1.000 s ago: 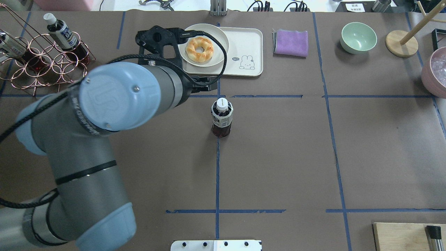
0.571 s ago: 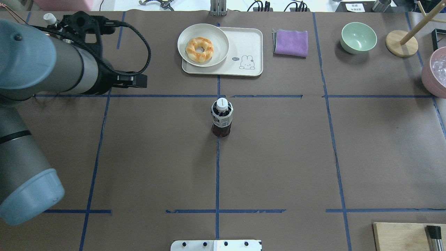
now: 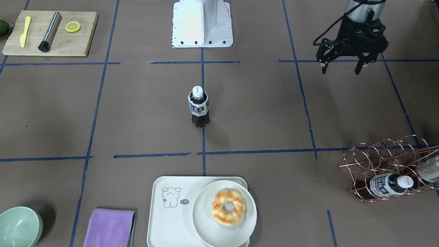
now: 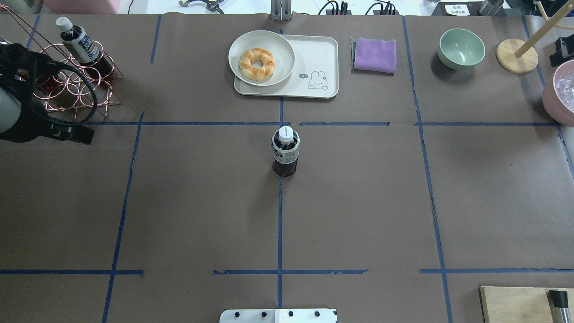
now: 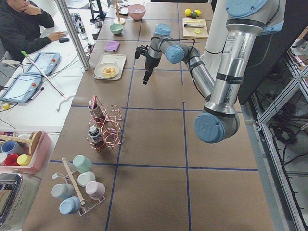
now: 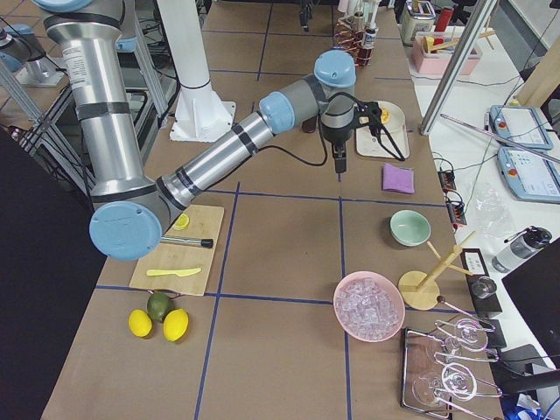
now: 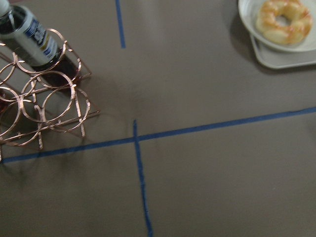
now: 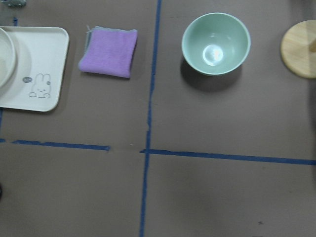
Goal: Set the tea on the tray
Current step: 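Withdraw the left arm toward the rack while the right arm starts reaching, then move the right gripper down over the tea bottle's white cap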
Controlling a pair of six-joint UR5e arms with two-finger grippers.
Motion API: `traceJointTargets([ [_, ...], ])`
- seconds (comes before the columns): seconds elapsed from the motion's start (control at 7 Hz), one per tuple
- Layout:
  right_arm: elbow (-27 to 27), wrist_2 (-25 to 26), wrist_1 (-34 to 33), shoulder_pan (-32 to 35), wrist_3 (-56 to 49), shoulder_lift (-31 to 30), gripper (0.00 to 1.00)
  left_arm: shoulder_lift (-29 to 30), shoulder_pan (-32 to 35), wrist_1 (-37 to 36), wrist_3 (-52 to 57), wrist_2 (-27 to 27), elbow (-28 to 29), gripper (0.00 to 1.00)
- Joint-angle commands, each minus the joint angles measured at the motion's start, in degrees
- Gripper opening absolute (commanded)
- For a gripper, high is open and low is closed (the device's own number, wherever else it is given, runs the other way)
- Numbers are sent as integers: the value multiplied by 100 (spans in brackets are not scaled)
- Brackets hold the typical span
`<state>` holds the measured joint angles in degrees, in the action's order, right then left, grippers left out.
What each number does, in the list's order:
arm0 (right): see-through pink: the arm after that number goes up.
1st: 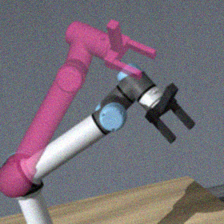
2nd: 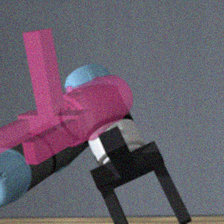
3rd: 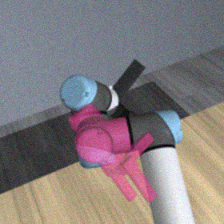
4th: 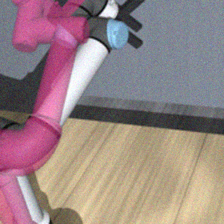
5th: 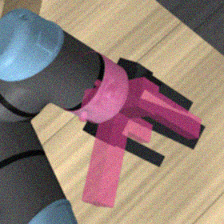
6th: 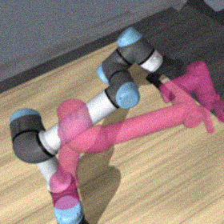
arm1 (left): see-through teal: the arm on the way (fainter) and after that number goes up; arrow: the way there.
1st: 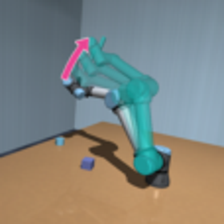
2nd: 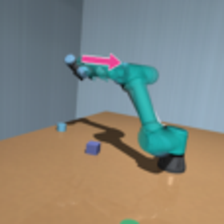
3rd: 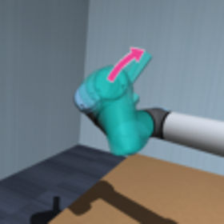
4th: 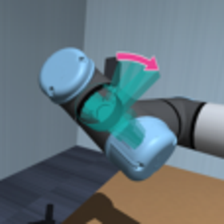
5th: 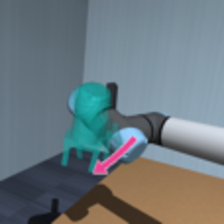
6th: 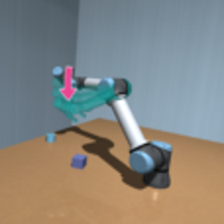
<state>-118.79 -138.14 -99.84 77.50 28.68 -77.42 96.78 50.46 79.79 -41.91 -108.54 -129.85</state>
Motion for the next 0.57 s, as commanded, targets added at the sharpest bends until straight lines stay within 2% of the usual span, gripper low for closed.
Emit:
traceJointTargets([
  [0.0,-372,234,-9,-995,1721,699,100,-501,577,28,794,-517,152,100],
  [0.14,-373,600,-27,-1522,2355,1172,100,-615,779,37,1208,-710,336,100],
  [0.29,-355,1335,-349,-2162,2866,1725,100,-651,999,45,1490,-747,494,100],
  [0.43,-364,2247,-761,-2839,3315,2235,100,-643,1367,45,2059,-1008,731,100],
])
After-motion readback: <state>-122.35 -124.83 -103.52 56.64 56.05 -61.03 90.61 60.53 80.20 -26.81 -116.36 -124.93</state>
